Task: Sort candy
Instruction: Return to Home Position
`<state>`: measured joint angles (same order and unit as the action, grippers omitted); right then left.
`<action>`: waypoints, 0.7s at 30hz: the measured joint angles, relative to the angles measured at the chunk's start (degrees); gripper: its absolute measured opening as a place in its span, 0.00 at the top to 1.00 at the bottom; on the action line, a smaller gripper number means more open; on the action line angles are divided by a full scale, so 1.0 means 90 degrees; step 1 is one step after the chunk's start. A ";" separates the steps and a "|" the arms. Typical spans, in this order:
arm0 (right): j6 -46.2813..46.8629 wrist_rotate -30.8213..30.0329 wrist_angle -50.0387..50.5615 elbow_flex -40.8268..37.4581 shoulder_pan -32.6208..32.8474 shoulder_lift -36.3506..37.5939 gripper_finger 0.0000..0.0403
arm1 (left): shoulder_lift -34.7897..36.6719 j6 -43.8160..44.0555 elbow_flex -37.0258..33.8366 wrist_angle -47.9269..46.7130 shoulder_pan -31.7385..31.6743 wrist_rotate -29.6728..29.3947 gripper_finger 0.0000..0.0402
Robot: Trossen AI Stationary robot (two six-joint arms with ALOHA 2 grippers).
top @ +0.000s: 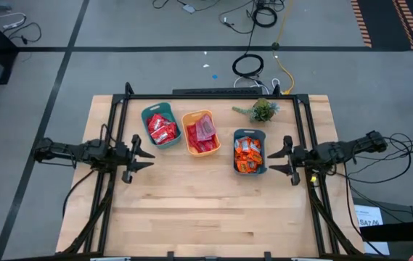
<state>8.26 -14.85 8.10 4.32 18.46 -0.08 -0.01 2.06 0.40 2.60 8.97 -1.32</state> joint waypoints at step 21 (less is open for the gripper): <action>-0.0483 0.0003 -0.1267 -0.0389 -0.1269 -0.0051 0.57 | 0.0000 -0.0099 -0.0005 -0.0031 0.0000 0.0000 0.68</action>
<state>3.92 -14.83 -3.30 0.82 7.03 -0.54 -0.01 1.17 0.36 2.32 8.97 -1.32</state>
